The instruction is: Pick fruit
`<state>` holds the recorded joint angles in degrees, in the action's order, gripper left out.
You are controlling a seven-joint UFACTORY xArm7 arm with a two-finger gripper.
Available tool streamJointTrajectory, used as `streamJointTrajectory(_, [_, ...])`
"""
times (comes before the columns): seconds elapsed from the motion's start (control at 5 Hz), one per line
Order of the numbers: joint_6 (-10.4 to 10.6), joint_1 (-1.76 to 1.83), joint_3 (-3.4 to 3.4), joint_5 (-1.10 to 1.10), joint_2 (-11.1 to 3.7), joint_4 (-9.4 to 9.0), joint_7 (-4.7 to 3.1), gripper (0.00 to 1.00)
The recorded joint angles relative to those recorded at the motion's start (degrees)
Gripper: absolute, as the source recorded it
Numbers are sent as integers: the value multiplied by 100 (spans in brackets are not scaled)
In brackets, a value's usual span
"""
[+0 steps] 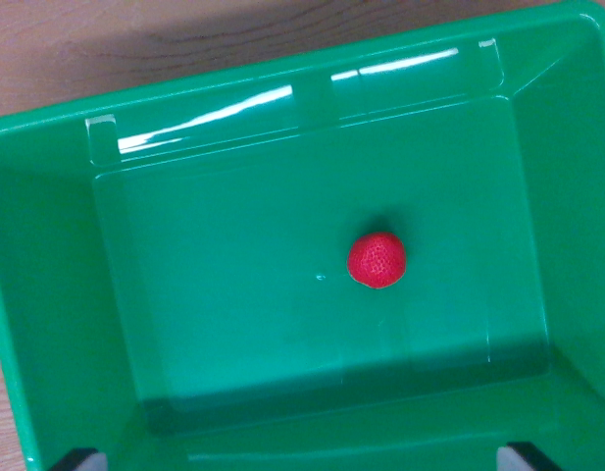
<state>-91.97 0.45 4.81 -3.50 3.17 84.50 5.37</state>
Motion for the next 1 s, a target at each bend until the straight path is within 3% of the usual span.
streamJointTrajectory(0.8, [237, -7, 6, -4, -85, -142, -44, 0])
streamJointTrajectory(1.0, [393, -12, 10, -6, -141, -236, -73, 0])
